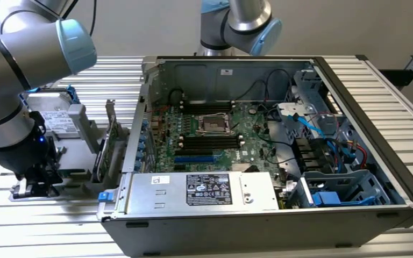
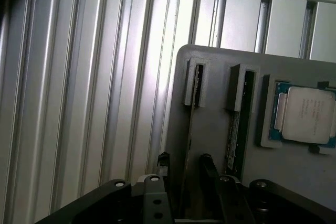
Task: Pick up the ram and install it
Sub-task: 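Pick up the ram and move it above insertion slot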
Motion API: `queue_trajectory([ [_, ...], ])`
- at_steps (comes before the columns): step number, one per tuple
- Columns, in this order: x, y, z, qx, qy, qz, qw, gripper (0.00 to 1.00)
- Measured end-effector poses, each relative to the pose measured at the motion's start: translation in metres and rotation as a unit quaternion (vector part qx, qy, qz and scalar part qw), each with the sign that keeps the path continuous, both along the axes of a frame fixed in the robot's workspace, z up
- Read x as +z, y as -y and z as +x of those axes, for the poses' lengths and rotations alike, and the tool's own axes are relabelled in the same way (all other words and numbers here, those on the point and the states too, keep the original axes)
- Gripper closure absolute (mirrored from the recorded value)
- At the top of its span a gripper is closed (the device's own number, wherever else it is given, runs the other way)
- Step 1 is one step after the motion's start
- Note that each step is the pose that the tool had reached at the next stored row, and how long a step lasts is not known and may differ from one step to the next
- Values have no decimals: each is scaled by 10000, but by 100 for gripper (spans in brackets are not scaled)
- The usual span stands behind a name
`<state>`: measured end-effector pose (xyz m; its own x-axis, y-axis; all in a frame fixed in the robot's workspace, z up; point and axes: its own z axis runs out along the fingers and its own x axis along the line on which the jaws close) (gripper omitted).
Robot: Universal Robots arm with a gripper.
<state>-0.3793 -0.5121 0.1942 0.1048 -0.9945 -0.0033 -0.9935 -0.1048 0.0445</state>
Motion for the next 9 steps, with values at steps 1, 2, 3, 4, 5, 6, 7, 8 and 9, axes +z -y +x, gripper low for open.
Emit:
queue_trajectory([
  [1, -1, -1, 0, -32, 0, 0, 10000, 64],
  [2, -1, -2, -1, -62, 0, 0, 10000, 64],
  [3, -1, -2, -1, -80, -1, 0, 10000, 64],
  [4, -1, -2, -1, -81, 0, 0, 10000, 64],
  [5, -1, -2, -1, -82, 0, 0, 10000, 64],
  [6, -1, -2, -1, -82, -1, 0, 10000, 64],
  [7, -1, -2, -1, -83, -1, 0, 10000, 64],
  [8, -1, -3, -1, -85, -1, 0, 10000, 66],
  [9, -1, -2, -1, -86, -1, -1, 10000, 66],
])
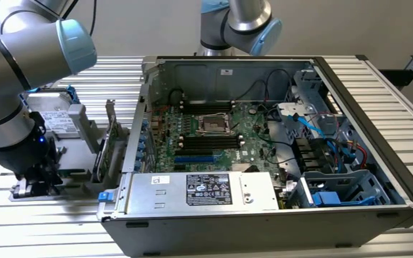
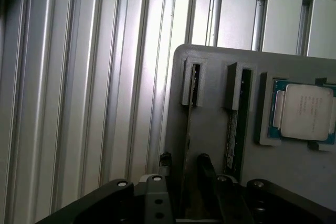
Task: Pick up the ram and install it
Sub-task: 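Pick up the ram and move it above insertion slot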
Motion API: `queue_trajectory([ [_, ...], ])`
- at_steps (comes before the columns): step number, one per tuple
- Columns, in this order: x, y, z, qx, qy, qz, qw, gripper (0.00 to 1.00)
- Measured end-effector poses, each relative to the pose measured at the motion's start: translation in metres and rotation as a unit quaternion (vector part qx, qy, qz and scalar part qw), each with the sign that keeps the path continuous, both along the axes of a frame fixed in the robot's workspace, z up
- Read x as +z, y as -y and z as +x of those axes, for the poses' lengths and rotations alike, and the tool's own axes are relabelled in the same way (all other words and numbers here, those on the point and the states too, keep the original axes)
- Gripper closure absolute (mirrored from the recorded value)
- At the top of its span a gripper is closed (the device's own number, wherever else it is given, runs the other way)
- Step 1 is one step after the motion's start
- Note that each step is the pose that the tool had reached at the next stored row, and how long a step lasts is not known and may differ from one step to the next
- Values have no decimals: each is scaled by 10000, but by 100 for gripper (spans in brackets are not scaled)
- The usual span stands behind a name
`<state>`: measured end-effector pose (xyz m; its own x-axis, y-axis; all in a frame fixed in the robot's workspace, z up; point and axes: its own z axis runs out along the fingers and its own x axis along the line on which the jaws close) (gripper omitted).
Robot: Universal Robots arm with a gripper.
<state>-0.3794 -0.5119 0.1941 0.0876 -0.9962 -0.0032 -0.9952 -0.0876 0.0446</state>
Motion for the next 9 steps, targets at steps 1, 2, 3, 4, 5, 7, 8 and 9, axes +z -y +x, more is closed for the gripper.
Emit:
queue_trajectory([
  [1, 0, 0, 0, -3, 0, 0, 10000, 72],
  [2, 0, 0, 0, -6, 0, 0, 10000, 78],
  [3, -1, 0, 0, -10, 0, 0, 10000, 84],
  [4, -1, 0, 0, -14, -1, 0, 10000, 86],
  [5, -2, 0, 0, -19, -1, 0, 10000, 86],
  [7, -4, 0, 0, -28, 0, 0, 10000, 86],
  [8, -4, 0, 0, -30, 0, 0, 10000, 86],
  [9, -4, 0, 0, -31, 0, 0, 10000, 86],
])
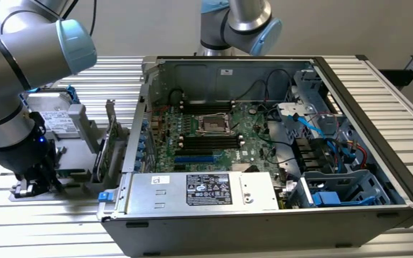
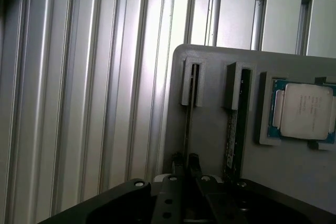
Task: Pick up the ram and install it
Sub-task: 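Pick up the ram and move it above insertion slot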
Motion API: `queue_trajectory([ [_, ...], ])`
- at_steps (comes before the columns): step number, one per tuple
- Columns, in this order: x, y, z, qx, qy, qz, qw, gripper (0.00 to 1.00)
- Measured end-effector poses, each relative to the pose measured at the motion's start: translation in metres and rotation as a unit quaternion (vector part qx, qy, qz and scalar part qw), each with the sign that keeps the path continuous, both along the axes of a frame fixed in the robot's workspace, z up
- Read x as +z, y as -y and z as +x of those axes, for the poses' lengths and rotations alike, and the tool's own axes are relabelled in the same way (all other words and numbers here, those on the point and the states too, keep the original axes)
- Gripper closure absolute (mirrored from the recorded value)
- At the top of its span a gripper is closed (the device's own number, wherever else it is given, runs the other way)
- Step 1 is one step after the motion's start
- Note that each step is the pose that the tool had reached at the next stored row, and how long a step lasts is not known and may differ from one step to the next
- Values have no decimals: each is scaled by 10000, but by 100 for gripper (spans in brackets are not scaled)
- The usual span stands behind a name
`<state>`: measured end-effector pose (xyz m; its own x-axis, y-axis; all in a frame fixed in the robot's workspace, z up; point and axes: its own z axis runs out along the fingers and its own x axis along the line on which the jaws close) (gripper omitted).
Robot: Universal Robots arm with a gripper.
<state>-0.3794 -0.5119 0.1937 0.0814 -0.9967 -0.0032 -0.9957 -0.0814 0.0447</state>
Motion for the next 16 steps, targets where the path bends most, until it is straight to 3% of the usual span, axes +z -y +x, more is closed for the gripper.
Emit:
queue_trajectory([
  [16, 17, -1, 1, -7, 1, 0, 10000, 86],
])
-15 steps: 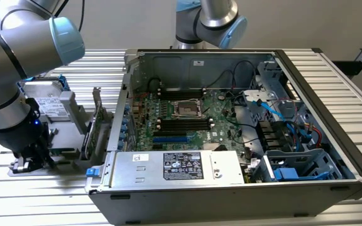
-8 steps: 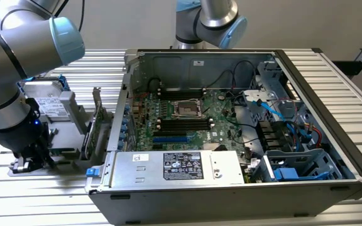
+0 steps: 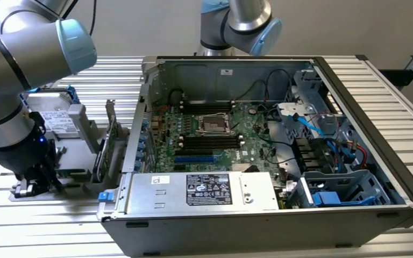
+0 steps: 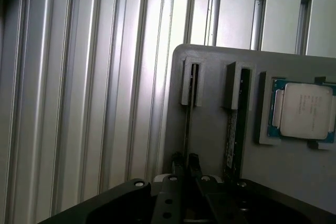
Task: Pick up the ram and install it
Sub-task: 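Pick up the ram and move it above insertion slot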
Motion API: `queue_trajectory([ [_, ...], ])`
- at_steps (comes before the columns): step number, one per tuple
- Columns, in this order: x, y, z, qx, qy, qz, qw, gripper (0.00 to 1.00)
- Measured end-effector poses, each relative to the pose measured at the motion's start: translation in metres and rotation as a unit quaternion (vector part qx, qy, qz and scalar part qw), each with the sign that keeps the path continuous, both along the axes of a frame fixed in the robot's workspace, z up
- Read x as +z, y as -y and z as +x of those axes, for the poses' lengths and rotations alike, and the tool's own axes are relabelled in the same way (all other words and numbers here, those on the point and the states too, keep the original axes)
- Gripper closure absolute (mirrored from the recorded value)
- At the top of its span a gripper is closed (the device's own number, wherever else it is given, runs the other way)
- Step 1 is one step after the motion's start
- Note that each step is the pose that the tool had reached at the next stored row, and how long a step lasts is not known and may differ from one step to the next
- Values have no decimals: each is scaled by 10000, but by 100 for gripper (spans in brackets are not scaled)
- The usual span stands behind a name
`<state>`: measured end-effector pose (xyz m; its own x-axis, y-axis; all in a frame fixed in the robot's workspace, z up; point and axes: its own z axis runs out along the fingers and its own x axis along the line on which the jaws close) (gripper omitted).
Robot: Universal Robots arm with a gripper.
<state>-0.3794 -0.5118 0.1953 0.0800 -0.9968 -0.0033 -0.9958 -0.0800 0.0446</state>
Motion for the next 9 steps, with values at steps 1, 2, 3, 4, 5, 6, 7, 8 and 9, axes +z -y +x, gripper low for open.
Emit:
queue_trajectory([
  [1, 7, 0, 0, -1, 0, 0, 10000, 86],
  [2, 16, 0, 0, -1, 0, 0, 10000, 86],
  [3, 25, -1, 1, -2, 0, 0, 10000, 86],
  [4, 34, -1, 1, -3, 0, 0, 10000, 86],
  [5, 42, -2, 1, -3, 0, 0, 10000, 86],
  [6, 51, -2, 1, -4, 0, 0, 10000, 86],
  [7, 61, -3, 1, -5, 0, 0, 10000, 86],
  [8, 71, -4, 2, -6, 0, 0, 10000, 86],
  [9, 81, -5, 2, -6, 0, 0, 10000, 86],
])
